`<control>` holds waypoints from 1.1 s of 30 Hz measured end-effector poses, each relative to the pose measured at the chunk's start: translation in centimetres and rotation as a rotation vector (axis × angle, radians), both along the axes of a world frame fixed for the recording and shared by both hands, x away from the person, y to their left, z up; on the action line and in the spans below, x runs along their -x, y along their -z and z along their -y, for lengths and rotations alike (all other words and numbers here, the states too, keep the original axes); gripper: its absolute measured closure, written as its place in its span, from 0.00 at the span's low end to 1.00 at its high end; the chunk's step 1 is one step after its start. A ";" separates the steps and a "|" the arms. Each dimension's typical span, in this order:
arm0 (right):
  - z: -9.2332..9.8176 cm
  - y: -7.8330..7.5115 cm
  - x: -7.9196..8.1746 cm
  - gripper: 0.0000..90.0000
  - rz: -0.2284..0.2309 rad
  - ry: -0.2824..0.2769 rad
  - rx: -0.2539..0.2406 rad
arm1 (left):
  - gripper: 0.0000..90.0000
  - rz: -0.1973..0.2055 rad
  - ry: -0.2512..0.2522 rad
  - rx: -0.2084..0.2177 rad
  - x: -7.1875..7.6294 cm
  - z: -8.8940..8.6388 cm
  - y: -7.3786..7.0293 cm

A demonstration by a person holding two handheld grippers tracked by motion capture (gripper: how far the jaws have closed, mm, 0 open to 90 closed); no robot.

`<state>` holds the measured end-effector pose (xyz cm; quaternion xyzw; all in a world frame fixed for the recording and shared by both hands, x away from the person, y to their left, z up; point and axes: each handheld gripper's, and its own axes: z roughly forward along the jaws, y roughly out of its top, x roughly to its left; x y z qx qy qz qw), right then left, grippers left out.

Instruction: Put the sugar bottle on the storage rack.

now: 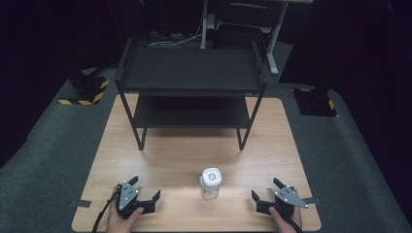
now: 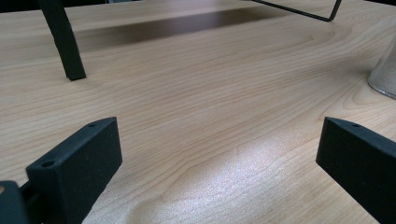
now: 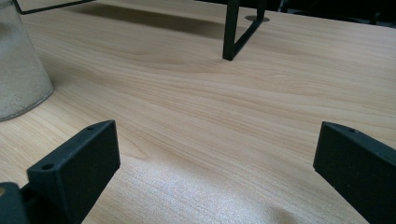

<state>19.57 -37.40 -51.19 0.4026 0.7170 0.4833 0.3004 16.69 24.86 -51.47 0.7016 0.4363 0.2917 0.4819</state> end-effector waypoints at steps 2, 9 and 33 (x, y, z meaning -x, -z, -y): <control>0.0 0.0 0.0 0.00 -0.001 -0.001 -0.002 | 0.01 0.001 0.005 0.000 0.0 -0.1 0.0; 0.1 0.2 0.1 0.00 0.011 -0.006 -0.002 | 0.01 -0.009 0.000 0.004 -0.1 -0.1 -0.1; -0.1 -2.1 0.6 0.00 0.072 0.013 -0.060 | 0.01 -0.006 0.015 0.021 0.0 -0.4 0.1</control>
